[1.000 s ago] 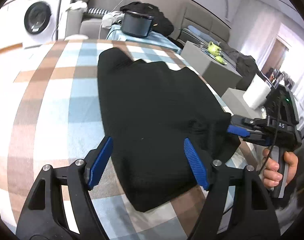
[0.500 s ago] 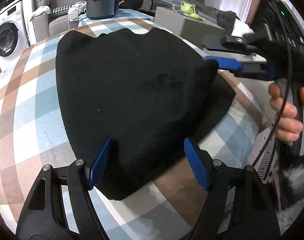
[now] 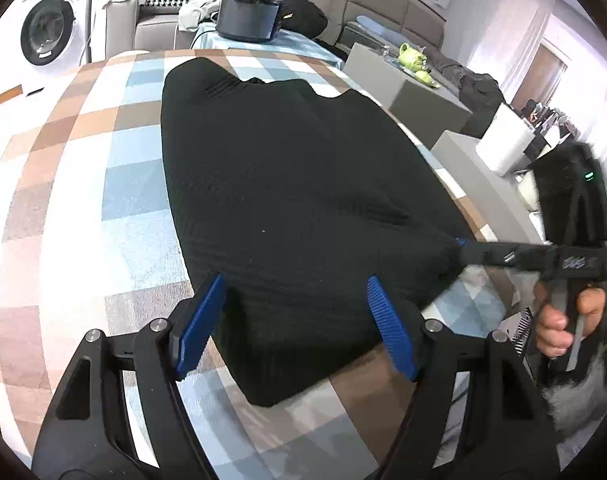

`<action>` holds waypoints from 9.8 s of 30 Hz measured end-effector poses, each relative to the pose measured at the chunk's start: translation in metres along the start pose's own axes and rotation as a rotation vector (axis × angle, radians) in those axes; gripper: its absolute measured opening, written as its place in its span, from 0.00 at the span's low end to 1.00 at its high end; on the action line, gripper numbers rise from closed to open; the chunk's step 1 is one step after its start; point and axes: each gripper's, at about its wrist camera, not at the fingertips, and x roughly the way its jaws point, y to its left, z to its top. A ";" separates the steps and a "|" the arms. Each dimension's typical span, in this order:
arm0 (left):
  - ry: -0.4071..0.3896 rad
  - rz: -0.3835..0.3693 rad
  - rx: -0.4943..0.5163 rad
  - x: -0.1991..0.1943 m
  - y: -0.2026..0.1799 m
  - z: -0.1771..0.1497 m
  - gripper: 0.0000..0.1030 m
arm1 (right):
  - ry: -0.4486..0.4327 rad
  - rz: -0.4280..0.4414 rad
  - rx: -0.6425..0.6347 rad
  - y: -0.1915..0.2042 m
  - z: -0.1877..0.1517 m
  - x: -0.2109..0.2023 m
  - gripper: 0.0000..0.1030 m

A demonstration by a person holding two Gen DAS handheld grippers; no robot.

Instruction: Fold small clothes

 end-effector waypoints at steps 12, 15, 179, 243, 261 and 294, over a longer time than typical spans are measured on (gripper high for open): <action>0.071 0.042 0.079 0.016 -0.009 -0.018 0.69 | 0.044 0.096 0.050 -0.008 0.008 0.039 0.54; 0.067 0.031 0.065 0.016 -0.006 -0.016 0.69 | 0.020 0.201 0.120 -0.020 0.007 0.035 0.54; -0.038 0.116 -0.243 0.025 0.062 0.014 0.08 | 0.007 -0.061 0.048 -0.025 -0.034 -0.025 0.33; -0.016 0.150 -0.243 -0.001 0.065 -0.015 0.56 | 0.039 0.020 -0.029 -0.031 -0.003 -0.016 0.17; -0.033 0.173 -0.257 -0.007 0.068 -0.016 0.56 | 0.014 -0.092 -0.117 -0.012 0.121 0.064 0.09; 0.012 0.130 -0.222 -0.001 0.051 -0.025 0.56 | -0.052 -0.102 0.023 -0.037 -0.004 -0.019 0.16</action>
